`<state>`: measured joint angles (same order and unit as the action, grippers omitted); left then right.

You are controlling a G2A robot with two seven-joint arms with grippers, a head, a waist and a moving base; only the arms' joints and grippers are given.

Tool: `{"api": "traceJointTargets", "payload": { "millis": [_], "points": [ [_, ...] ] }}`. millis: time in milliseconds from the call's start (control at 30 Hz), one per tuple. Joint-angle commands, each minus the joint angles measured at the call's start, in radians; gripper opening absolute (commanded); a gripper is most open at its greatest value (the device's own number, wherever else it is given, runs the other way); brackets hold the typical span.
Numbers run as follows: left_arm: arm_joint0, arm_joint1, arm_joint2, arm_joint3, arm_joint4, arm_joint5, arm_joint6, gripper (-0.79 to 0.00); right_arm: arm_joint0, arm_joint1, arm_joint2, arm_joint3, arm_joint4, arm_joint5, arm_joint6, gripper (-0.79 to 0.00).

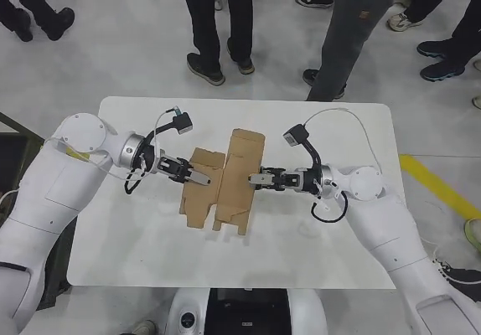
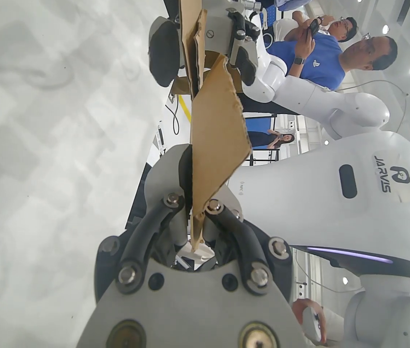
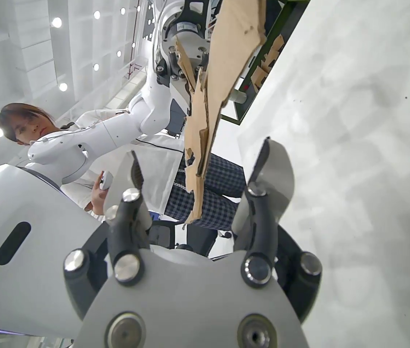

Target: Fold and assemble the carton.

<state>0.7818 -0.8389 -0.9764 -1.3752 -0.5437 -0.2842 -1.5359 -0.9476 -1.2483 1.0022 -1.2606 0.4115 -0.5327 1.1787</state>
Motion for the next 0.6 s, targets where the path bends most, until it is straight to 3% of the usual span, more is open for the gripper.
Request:
{"api": "traceJointTargets", "payload": {
  "millis": [0,100,300,333,400,567],
  "points": [
    [-0.002,0.002,0.005,-0.004,-0.004,0.000,0.000,-0.785,0.006,0.000,-0.004,0.003,-0.009,0.006,0.003,-0.696],
    [-0.005,0.003,0.007,-0.008,-0.016,-0.005,0.005,-0.785,0.013,0.000,-0.009,0.009,-0.018,0.013,0.004,-0.782],
    [-0.008,0.004,0.015,-0.006,-0.026,-0.021,0.021,-0.785,0.022,-0.001,-0.014,0.015,-0.009,0.016,0.003,-0.785],
    [-0.008,0.004,0.016,-0.005,-0.029,-0.023,0.023,-0.711,0.023,-0.001,-0.012,0.016,-0.005,0.015,-0.003,-0.785],
    [-0.009,0.004,0.011,0.004,-0.041,-0.039,0.039,0.000,0.023,-0.001,-0.009,0.018,0.010,0.012,-0.014,-0.785],
    [0.003,0.004,-0.018,0.031,-0.098,-0.090,0.090,0.000,0.012,0.002,0.019,0.031,0.027,0.012,-0.072,-0.785]
  ]
}}
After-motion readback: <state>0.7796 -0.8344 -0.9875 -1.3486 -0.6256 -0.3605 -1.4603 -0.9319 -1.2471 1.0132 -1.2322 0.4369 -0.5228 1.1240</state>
